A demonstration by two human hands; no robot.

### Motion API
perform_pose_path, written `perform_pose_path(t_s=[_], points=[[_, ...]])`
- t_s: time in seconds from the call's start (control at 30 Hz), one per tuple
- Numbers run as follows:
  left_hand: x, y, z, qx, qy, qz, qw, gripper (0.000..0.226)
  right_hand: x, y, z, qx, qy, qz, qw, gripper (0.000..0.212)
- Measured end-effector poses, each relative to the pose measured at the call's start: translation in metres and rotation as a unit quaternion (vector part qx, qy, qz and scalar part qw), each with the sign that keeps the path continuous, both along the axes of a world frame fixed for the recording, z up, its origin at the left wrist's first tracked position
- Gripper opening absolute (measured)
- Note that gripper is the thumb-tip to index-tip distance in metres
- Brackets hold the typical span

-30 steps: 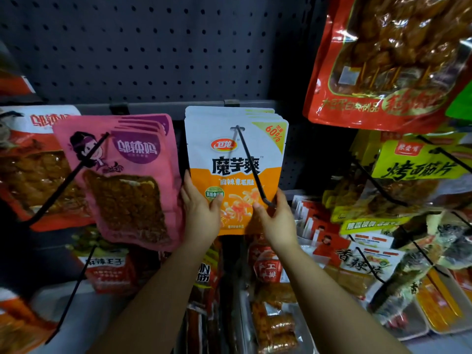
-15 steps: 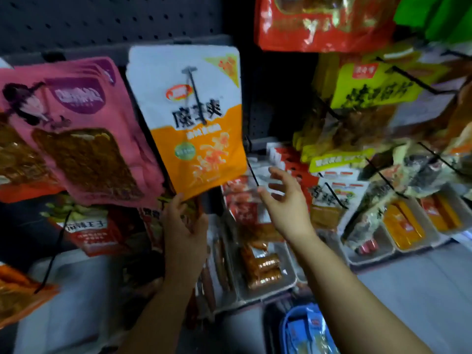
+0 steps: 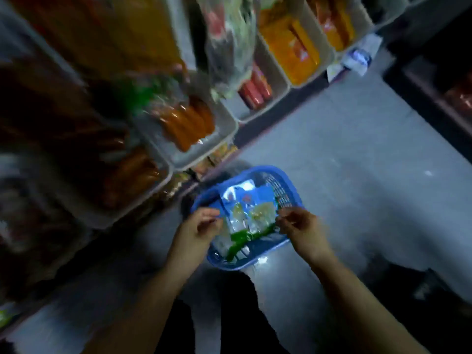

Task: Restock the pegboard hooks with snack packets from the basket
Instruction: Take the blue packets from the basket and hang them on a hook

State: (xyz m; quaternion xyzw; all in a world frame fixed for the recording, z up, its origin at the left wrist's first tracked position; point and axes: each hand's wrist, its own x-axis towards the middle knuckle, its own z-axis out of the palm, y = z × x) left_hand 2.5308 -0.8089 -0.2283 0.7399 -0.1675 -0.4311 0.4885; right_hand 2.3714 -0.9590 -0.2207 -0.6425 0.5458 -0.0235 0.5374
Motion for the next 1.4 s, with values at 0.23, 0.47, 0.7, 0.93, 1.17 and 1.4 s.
perform_pose_path(t_s=[0.23, 0.47, 0.7, 0.93, 1.17, 1.4], points=[[-0.026, -0.033, -0.272, 0.14, 0.011, -0.019, 0.99, 0.022, -0.052, -0.046, -0.226, 0.027, 0.202, 0.118, 0.972, 0.027], [-0.01, -0.076, -0.41, 0.173, -0.031, 0.043, 0.984, 0.041, -0.036, -0.087, -0.373, 0.001, 0.223, 0.072, 0.972, 0.053], [-0.006, -0.107, -0.439, 0.079, 0.072, 0.182, 0.977, 0.027, -0.017, -0.098, -0.425, -0.028, 0.223, 0.03, 0.974, 0.079], [-0.009, -0.091, -0.433, 0.091, 0.062, 0.137, 0.984, 0.022, -0.024, -0.076, -0.406, 0.043, 0.128, -0.132, 0.982, 0.054], [-0.009, -0.056, -0.343, 0.033, 0.108, 0.18, 0.977, 0.01, -0.026, -0.042, -0.314, 0.128, 0.0, -0.096, 0.987, 0.029], [-0.005, -0.004, -0.105, -0.011, 0.157, 0.255, 0.954, 0.011, -0.025, 0.001, -0.104, 0.226, -0.148, -0.191, 0.944, 0.012]])
